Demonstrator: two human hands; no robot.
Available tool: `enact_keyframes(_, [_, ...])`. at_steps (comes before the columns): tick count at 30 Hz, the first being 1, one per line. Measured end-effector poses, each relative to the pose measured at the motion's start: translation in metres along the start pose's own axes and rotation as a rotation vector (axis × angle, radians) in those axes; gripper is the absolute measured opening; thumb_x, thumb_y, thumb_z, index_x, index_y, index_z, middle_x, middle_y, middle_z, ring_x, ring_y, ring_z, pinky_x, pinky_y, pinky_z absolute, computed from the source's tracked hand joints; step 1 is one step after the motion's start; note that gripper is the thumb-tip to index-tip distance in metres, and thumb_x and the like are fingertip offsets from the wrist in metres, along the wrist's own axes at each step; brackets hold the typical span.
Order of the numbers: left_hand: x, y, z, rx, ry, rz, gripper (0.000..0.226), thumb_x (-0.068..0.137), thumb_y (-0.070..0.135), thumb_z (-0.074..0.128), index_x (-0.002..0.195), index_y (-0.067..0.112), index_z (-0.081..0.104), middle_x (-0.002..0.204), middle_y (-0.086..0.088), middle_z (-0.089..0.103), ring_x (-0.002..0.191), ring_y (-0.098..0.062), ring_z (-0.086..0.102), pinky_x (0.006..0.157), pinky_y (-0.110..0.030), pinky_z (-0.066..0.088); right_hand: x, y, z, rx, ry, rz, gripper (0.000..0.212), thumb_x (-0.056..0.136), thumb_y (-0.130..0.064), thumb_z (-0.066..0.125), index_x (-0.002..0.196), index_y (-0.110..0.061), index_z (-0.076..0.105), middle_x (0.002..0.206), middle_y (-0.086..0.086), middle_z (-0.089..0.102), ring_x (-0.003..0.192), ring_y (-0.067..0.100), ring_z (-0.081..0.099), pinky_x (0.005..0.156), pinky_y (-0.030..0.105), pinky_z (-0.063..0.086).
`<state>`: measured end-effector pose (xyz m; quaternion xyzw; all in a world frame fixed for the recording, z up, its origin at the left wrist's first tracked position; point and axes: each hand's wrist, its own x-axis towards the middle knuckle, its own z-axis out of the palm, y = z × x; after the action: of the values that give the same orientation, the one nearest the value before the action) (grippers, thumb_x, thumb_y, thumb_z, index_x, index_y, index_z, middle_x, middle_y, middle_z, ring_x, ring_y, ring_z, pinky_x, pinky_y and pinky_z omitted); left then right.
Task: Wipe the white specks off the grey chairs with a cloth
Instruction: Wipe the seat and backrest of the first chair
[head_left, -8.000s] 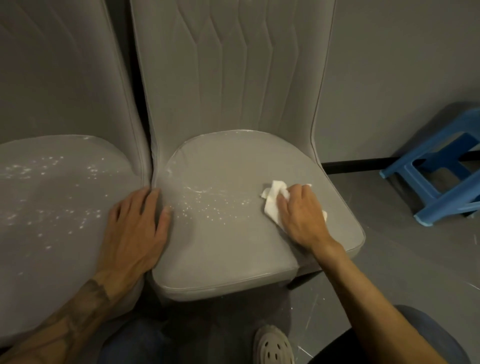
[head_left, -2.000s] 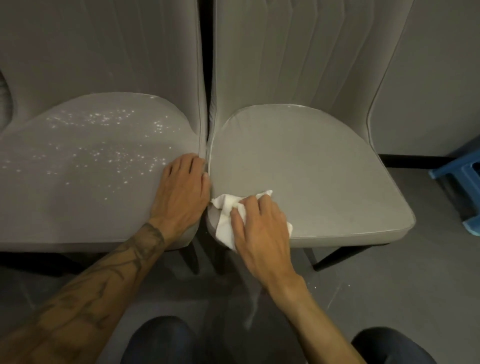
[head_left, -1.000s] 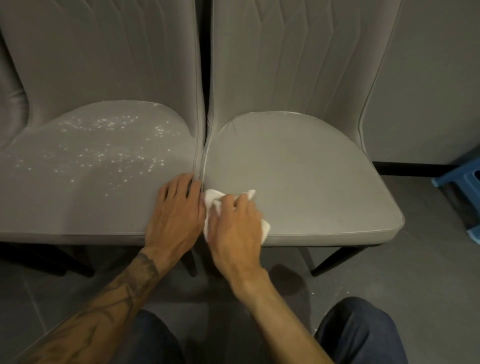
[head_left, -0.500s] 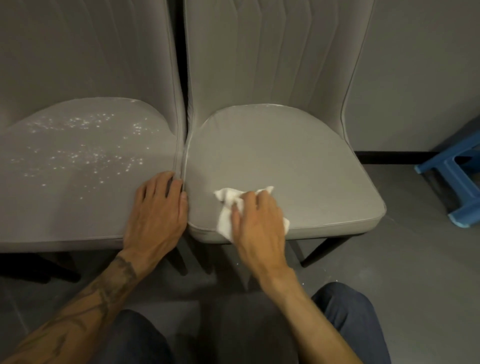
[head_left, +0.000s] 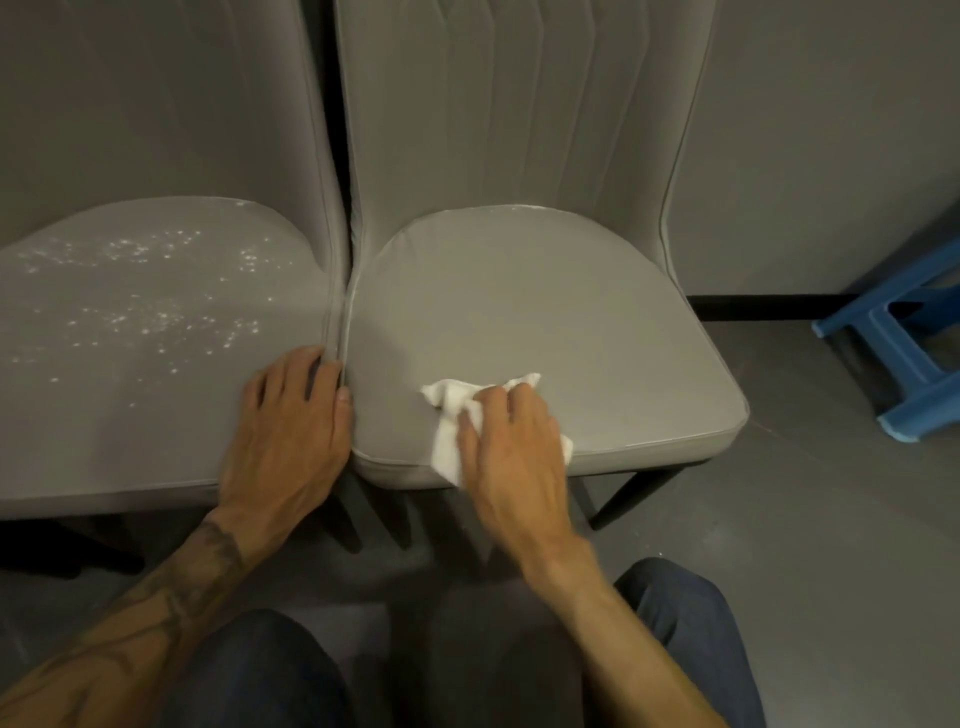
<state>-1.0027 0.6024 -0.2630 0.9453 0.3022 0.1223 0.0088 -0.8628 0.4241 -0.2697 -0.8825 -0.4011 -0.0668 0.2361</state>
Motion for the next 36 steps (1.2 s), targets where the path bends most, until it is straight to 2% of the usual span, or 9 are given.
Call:
enact_keyframes(4, [0.000,0.000,0.000,0.024,0.007,0.028,0.041,0.107,0.025,0.032,0.128,-0.002,0.055,0.134,-0.028,0.052,0.123,-0.044,0.052,0.102,-0.058,0.043,0.001,0.083,-0.037,-0.049,0.078,0.127,0.023,0.103,-0.034,0.040,0.103,-0.013,0.051,0.099,0.006,0.049,0.083,0.022,0.046,0.074,0.037,0.039])
enact_keyframes(7, [0.000,0.000,0.000,0.021,0.001,0.026,0.041,0.107,0.025,0.033,0.127,-0.002,0.056,0.134,-0.028,0.052,0.122,-0.045,0.053,0.103,-0.058,0.042,0.000,0.096,-0.043,-0.101,0.145,0.268,0.023,0.102,-0.031,0.043,0.105,-0.010,0.052,0.099,0.007,0.050,0.083,0.021,0.044,0.075,0.043,0.043])
enact_keyframes(12, [0.001,-0.003,0.006,0.042,0.020,0.050,0.042,0.107,0.026,0.031,0.127,-0.003,0.056,0.134,-0.029,0.052,0.122,-0.047,0.053,0.100,-0.059,0.043,0.000,0.035,-0.011,-0.089,0.073,0.128,0.020,0.104,-0.035,0.039,0.102,-0.018,0.049,0.099,0.001,0.048,0.082,0.016,0.042,0.074,0.035,0.041])
enact_keyframes(14, [0.001,-0.006,0.010,0.031,0.043,0.054,0.043,0.108,0.028,0.029,0.127,-0.001,0.055,0.136,-0.028,0.051,0.123,-0.045,0.051,0.101,-0.058,0.041,0.002,0.046,-0.015,-0.050,0.065,0.068,0.018,0.103,-0.037,0.037,0.099,-0.021,0.046,0.097,-0.002,0.046,0.080,0.015,0.041,0.072,0.032,0.039])
enact_keyframes(17, [0.001,-0.008,0.015,0.024,0.080,0.064,0.044,0.108,0.029,0.028,0.128,0.000,0.054,0.136,-0.027,0.050,0.123,-0.045,0.050,0.100,-0.058,0.039,0.002,0.098,-0.041,-0.072,0.108,0.070,0.018,0.103,-0.032,0.041,0.099,-0.016,0.049,0.096,0.002,0.047,0.079,0.020,0.045,0.071,0.040,0.042])
enact_keyframes(20, [0.002,-0.008,0.018,-0.011,0.089,0.059,0.043,0.107,0.029,0.030,0.128,0.000,0.054,0.136,-0.027,0.049,0.123,-0.045,0.049,0.100,-0.058,0.039,0.010,0.145,-0.068,-0.104,0.124,0.221,0.019,0.103,-0.030,0.043,0.099,-0.013,0.050,0.093,0.002,0.045,0.079,0.019,0.042,0.073,0.043,0.045])
enact_keyframes(24, [0.003,-0.007,0.019,-0.042,0.061,0.034,0.040,0.107,0.028,0.032,0.127,0.002,0.054,0.137,-0.027,0.048,0.123,-0.046,0.049,0.101,-0.058,0.040,0.049,0.150,-0.066,-0.226,0.091,0.468,0.031,0.103,-0.029,0.041,0.106,0.000,0.053,0.109,0.024,0.055,0.093,0.037,0.053,0.082,0.046,0.044])
enact_keyframes(31, [0.004,-0.009,0.016,-0.054,0.065,0.053,0.036,0.107,0.026,0.035,0.125,0.002,0.055,0.136,-0.026,0.049,0.123,-0.044,0.050,0.102,-0.058,0.042,0.104,0.115,-0.033,-0.143,-0.014,0.183,0.027,0.101,-0.029,0.046,0.102,-0.003,0.053,0.103,0.020,0.057,0.088,0.033,0.050,0.081,0.045,0.042])
enact_keyframes(36, [0.026,-0.013,0.016,-0.071,0.111,0.029,0.030,0.105,0.037,0.037,0.116,0.014,0.053,0.120,-0.013,0.051,0.105,-0.031,0.051,0.091,-0.048,0.045,0.156,0.141,-0.026,-0.253,0.060,0.337,0.036,0.102,-0.028,0.042,0.109,0.005,0.054,0.113,0.030,0.056,0.100,0.043,0.051,0.088,0.049,0.040])
